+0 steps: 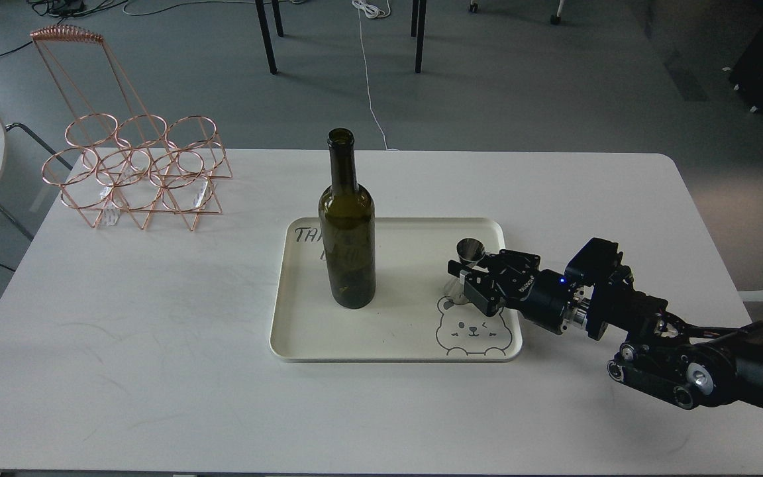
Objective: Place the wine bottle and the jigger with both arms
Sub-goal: 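Close the right gripper around the metal jigger, then lift the jigger off the tray and carry it away from the bottle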
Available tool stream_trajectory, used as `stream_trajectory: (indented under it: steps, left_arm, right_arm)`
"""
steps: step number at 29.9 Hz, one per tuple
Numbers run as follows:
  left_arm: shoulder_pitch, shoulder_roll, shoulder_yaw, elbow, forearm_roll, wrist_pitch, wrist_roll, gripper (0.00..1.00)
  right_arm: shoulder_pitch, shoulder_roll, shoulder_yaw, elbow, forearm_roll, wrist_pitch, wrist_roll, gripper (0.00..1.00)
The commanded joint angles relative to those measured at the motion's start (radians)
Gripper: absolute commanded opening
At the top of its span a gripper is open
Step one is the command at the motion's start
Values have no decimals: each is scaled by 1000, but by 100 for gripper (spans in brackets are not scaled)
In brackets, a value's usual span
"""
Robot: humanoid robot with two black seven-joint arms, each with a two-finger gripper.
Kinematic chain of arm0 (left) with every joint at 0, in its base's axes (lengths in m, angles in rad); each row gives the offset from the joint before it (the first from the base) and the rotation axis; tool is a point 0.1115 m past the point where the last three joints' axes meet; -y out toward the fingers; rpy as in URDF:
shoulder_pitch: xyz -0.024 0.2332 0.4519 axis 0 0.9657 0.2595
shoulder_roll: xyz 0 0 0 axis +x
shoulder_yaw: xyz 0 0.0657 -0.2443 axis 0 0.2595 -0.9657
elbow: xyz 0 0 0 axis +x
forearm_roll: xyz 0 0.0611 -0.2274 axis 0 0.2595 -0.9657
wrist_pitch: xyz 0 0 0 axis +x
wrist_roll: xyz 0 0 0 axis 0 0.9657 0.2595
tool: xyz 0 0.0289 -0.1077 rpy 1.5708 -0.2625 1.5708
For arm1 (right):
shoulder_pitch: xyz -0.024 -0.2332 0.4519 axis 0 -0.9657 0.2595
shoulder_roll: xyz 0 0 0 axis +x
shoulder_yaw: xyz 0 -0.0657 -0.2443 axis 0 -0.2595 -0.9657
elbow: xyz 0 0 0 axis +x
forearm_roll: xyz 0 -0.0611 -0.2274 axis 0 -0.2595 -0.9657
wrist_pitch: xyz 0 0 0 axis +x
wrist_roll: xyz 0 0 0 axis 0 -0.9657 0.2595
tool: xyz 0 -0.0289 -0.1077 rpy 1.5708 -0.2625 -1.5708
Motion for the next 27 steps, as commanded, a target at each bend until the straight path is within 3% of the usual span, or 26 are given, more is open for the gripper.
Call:
stream_trajectory:
  steps: [1,8,18,27]
  left_arm:
    - [0,0,0,0,0,0,0,98]
    - [0,0,2,0,0,0,0,98]
    - [0,6,-3,0,0,0,-1,98]
    - [-1,8,-8,0,0,0,0,98]
  right_arm:
    - [-1,-1,-1,0,2,0,0,22]
    - [-1,1,0,-7,2,0,0,10]
    - [29,-19,15,-3,5,0,0,10]
    - [-11,-169,178,-12,20,0,0,9]
